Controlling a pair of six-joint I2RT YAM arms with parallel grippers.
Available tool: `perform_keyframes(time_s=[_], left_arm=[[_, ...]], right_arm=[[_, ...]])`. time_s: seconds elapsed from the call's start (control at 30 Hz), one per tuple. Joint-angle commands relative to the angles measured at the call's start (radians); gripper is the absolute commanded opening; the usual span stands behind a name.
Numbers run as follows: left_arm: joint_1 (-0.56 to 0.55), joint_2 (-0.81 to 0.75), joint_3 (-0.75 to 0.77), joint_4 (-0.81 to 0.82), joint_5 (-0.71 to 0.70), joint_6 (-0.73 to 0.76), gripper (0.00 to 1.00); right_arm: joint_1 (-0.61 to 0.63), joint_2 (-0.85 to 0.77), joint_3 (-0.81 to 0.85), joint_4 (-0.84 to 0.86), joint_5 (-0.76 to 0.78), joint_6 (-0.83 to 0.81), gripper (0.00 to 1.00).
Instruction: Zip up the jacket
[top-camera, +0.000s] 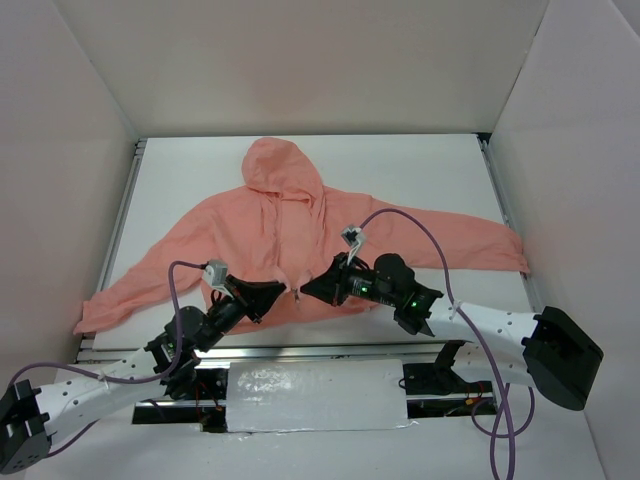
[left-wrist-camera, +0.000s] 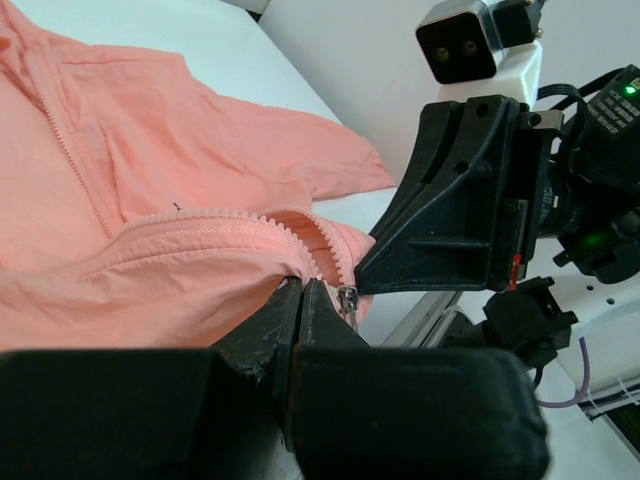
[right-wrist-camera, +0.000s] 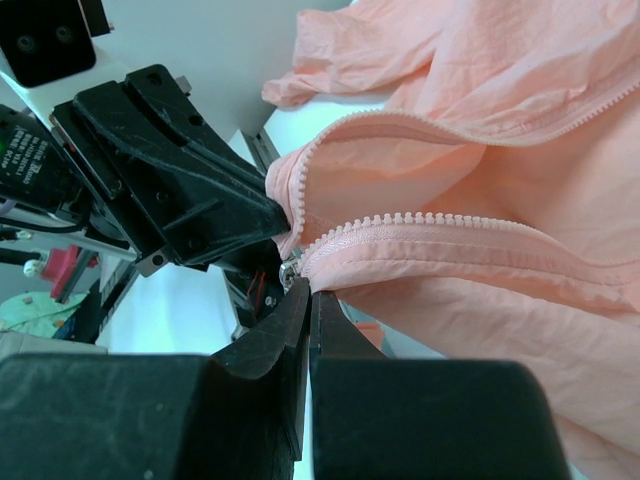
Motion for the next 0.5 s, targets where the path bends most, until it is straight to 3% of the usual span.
perform_keyframes(time_s=[0.0,0.47], left_arm=[[0.004,0.001,0.045,0.023,-0.048,0.019,0.00],[0.004,0.045,0.045,0.078,-0.037,0.028,0.00]], right_arm=[[-0.002,-0.018,0.043,-0.034,0.020,0.005,0.00],[0.007,0.028,0.075,-0.067,0.011,0.028,0.00]])
